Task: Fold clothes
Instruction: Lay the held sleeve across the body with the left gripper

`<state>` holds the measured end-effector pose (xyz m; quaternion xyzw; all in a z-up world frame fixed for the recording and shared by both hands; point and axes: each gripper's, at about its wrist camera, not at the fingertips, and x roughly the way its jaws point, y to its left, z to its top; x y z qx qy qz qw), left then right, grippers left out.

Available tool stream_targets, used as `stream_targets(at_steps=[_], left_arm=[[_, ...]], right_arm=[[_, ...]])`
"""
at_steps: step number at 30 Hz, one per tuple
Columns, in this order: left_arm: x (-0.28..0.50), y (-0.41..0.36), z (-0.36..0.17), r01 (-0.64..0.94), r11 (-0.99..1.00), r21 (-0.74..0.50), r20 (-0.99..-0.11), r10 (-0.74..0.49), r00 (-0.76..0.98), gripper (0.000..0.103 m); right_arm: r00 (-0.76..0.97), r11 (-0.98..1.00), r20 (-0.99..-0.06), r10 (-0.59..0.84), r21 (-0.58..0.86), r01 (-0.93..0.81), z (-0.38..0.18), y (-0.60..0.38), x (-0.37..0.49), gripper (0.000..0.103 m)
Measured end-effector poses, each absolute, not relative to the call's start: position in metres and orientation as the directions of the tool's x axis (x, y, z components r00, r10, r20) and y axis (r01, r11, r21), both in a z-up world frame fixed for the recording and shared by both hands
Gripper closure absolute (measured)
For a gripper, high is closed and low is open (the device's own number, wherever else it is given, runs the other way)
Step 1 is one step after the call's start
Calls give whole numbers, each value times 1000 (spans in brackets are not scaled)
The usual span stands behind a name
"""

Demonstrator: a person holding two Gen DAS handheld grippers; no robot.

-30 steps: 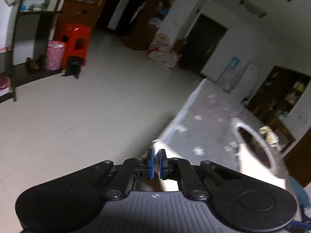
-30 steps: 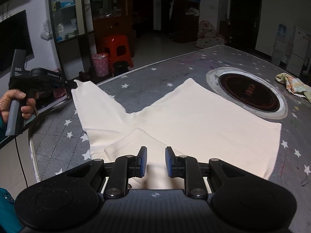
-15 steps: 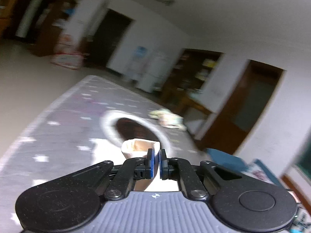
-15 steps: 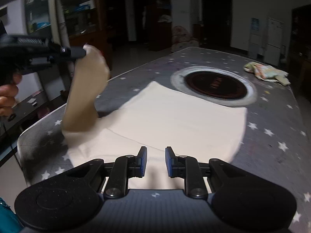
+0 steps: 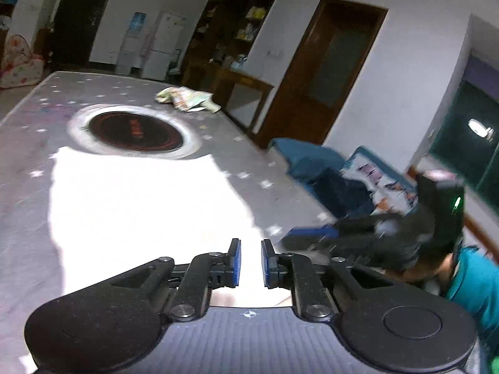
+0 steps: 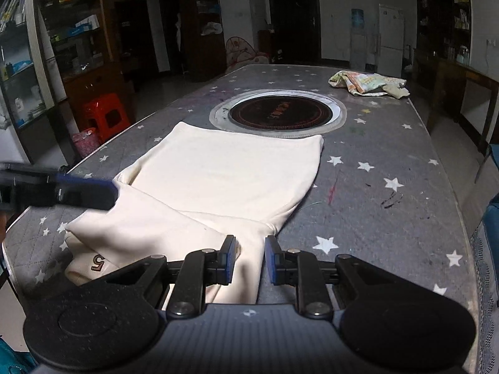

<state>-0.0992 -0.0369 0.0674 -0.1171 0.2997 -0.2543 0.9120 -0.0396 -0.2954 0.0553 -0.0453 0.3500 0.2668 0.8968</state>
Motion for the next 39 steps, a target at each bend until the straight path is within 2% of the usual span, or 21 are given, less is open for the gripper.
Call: stream_targets(at_steps=[5,12,17,21,27,29,30,31,33,37,39], left_arm=[[-112,-3,54,311,909,-279,-554,-416,721,80],[-116,33,30,212,942,-260,-639,-332,694,80],[-108,45,32,169,958,-230,-641,-280,715,80],[-97,37,41,189,958,-217,-606,-284,743,80],[-72,18,44,220,972,-83,-563,-228,795,74],[-64,17,41,236,970,-50,-558,-223,800,73],[-61,16,39,249,968,-32,-558,-224,799,71],[-57,15,37,262,965,-14,-557,-225,799,69],[-51,14,33,276,961,15,-569,-219,793,65],[-43,19,26,311,950,15,-605,-239,759,69],[-43,23,26,331,943,20,-612,-250,750,86]], right_arm=[[568,826,-668,480,126,-550,45,-277,-37,84],[542,813,-688,482,120,-570,33,-259,-32,80],[560,824,-684,467,107,-557,38,-265,-30,74],[560,828,-690,458,103,-551,36,-265,-28,74],[551,824,-700,455,96,-558,30,-259,-24,74],[550,820,-701,454,88,-566,31,-257,-25,77],[550,818,-701,454,82,-569,32,-256,-25,84],[551,815,-699,457,80,-574,33,-256,-24,86],[552,810,-694,462,77,-581,36,-255,-24,87],[566,801,-679,468,55,-596,46,-250,-24,88],[577,797,-662,478,51,-602,53,-249,-25,88]])
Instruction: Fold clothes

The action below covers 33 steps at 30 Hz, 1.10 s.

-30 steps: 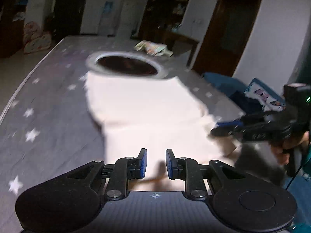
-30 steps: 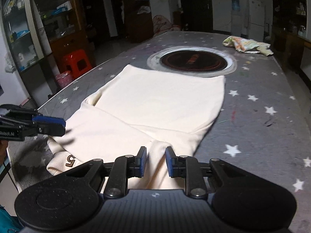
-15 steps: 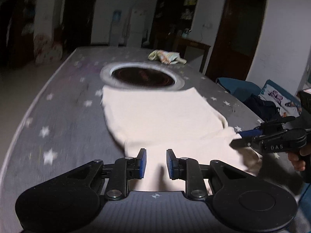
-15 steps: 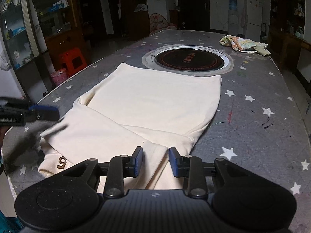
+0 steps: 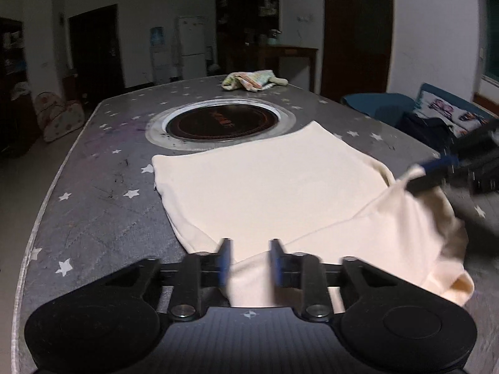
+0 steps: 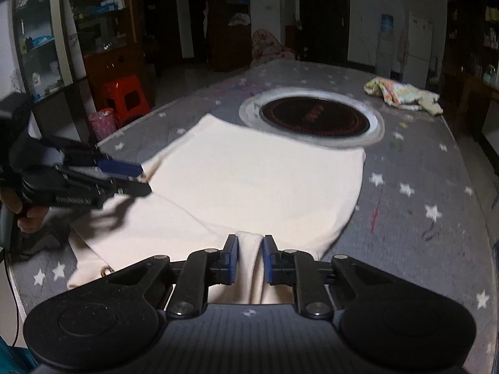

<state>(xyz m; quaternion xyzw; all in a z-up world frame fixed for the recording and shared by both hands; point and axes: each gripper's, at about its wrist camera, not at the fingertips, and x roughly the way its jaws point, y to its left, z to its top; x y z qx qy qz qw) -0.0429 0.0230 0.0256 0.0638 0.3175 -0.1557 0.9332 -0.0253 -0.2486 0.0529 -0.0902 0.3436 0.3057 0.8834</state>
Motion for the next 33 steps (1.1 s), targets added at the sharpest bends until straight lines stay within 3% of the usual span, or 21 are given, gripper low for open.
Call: stream_targets(at_steps=[5,13,20,28,29,31,33], left_arm=[[-43,40,26,308,951,40,-620,-218,754,93],[-39,58,25,199,980,22,-623,-142,769,93],[-65,33,41,311,950,-12,-580,-260,772,91],[-84,19,25,371,928,-17,-620,-301,724,87],[-85,19,23,369,929,-12,-626,-295,722,86],[-87,23,22,365,931,-16,-626,-294,722,85],[-89,27,23,362,932,-13,-626,-290,724,85]], right_arm=[[609,799,-618,498,53,-599,68,-248,-21,88],[579,842,-696,425,70,-535,32,-249,-1,85],[593,817,-674,441,29,-575,48,-248,-13,84],[522,819,-730,441,89,-567,32,-258,-24,79],[518,815,-732,442,87,-572,32,-258,-26,80],[527,812,-726,443,75,-579,36,-258,-31,97],[537,811,-712,452,76,-581,43,-259,-36,98]])
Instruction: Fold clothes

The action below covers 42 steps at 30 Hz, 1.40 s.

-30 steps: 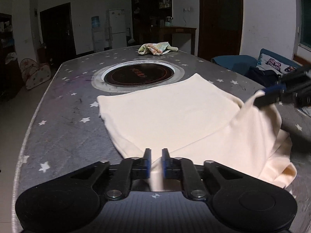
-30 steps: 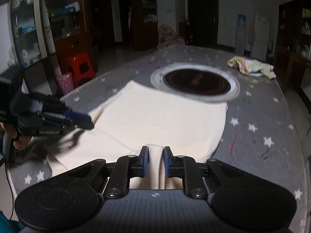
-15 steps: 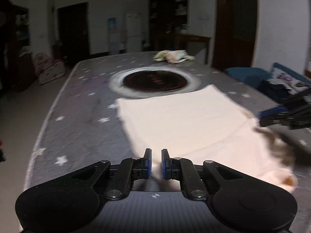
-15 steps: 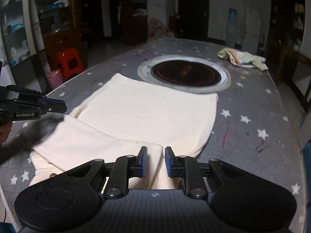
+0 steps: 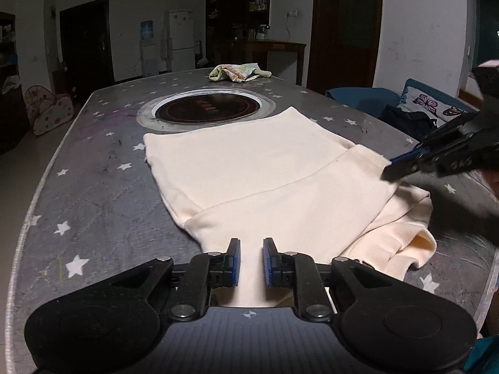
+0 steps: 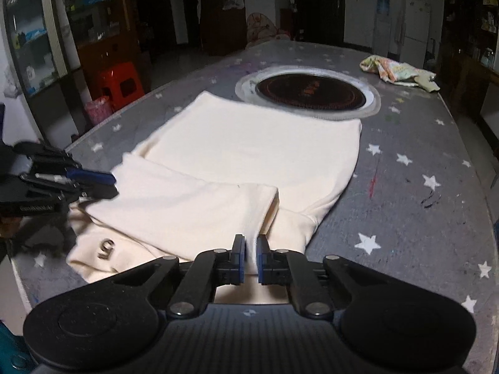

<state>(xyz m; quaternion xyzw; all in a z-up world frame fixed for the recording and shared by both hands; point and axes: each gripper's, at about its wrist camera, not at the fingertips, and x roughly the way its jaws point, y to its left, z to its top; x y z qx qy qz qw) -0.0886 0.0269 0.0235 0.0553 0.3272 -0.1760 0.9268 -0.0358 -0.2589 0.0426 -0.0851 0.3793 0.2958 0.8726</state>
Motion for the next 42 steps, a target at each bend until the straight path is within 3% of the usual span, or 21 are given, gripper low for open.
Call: stream_targets(at_steps=[3,8,11,16,21,33,42], left_arm=[[-91,33,23,366,931,-4,-630,-287,721,85],[-90,37,24,367,930,14,-635,-276,722,85],[-94,35,31,372,928,34,-627,-270,731,85],[-94,19,41,426,905,1,-590,-343,731,84],[-89,-2,27,470,883,-2,-627,-367,687,79],[-134,2,36,559,826,73,-622,-400,673,58],[-160,-13,24,630,755,184,-628,-403,666,57]], right_arm=[[549,806,-690,471,84,-586,56,-262,-45,99],[528,828,-732,431,87,-555,43,-266,-45,98],[538,843,-733,415,89,-530,41,-271,-43,93],[576,817,-678,457,64,-573,57,-262,-46,92],[525,777,-698,487,70,-626,40,-239,-42,91],[520,755,-710,475,25,-656,47,-245,-56,78],[517,725,-729,449,-42,-688,51,-250,-81,62]])
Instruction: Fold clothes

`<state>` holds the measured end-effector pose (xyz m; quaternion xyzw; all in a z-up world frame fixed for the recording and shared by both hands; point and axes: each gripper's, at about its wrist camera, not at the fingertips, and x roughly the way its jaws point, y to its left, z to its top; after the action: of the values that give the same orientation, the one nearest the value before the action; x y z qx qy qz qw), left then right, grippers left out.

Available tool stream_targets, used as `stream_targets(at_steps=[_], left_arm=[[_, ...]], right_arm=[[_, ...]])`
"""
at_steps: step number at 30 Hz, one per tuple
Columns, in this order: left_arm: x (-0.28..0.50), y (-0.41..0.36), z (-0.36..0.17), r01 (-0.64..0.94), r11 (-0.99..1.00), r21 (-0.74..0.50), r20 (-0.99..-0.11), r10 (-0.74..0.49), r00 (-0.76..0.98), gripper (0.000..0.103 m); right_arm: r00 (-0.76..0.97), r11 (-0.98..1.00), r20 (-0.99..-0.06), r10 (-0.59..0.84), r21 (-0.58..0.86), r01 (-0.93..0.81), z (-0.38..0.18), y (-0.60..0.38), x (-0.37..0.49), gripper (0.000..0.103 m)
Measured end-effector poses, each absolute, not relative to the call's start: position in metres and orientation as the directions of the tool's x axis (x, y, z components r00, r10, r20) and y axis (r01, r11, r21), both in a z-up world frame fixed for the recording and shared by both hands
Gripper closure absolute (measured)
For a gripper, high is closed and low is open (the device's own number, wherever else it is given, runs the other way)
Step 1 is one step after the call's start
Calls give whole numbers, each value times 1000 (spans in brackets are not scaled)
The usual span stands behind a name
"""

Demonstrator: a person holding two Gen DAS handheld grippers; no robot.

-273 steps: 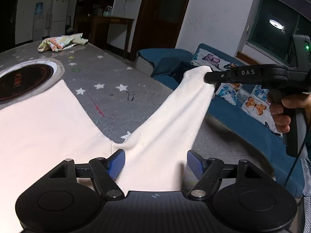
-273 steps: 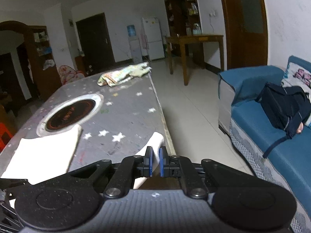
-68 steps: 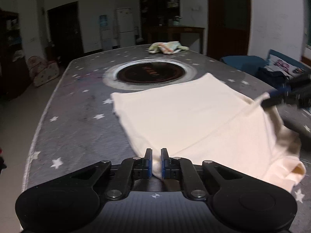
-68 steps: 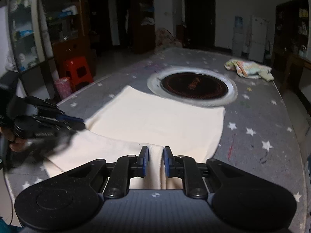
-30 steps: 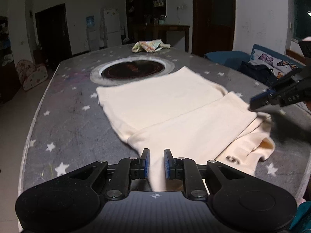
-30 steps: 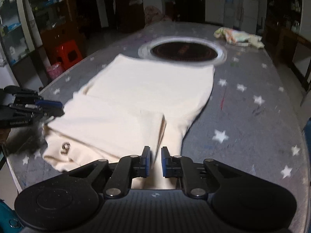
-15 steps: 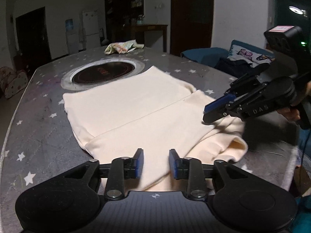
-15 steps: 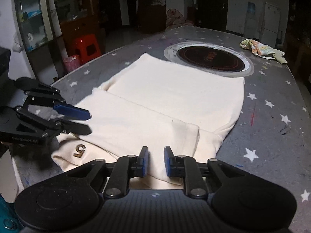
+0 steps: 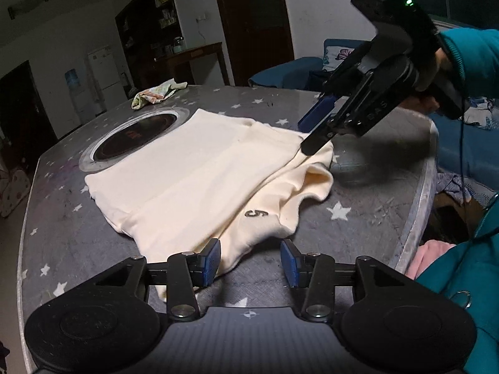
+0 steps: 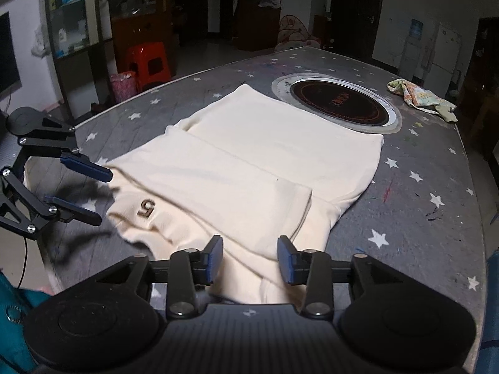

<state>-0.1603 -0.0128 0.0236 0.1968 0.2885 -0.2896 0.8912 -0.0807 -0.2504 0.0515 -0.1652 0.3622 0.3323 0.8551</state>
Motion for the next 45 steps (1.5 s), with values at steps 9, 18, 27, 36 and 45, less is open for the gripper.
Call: stream_targets(at_steps=[9,18,27,36,45], left_arm=[[-157,-23,14,608,760,231,-601,-380,703,57],[-159,-27,9,605,755,252,-586,-378,716,57],[-157,-29,9,606,754,253,-579,-384,720,66],[-149,-23,15,582,787,204,-563,-393,727,87],[-136,-18,26,551,822,143,-546,-399,737,88]], right_arm=[[529,735,-737,422,-64,-675,46,-255,-92,47],[547,732,-736,400,-103,-674,43,-259,-102,29],[560,714,-730,392,-142,-686,46,-258,-111,21],[559,688,-736,381,-178,-703,42,-254,-120,18],[573,617,-712,405,-249,-746,40,-240,-132,18]])
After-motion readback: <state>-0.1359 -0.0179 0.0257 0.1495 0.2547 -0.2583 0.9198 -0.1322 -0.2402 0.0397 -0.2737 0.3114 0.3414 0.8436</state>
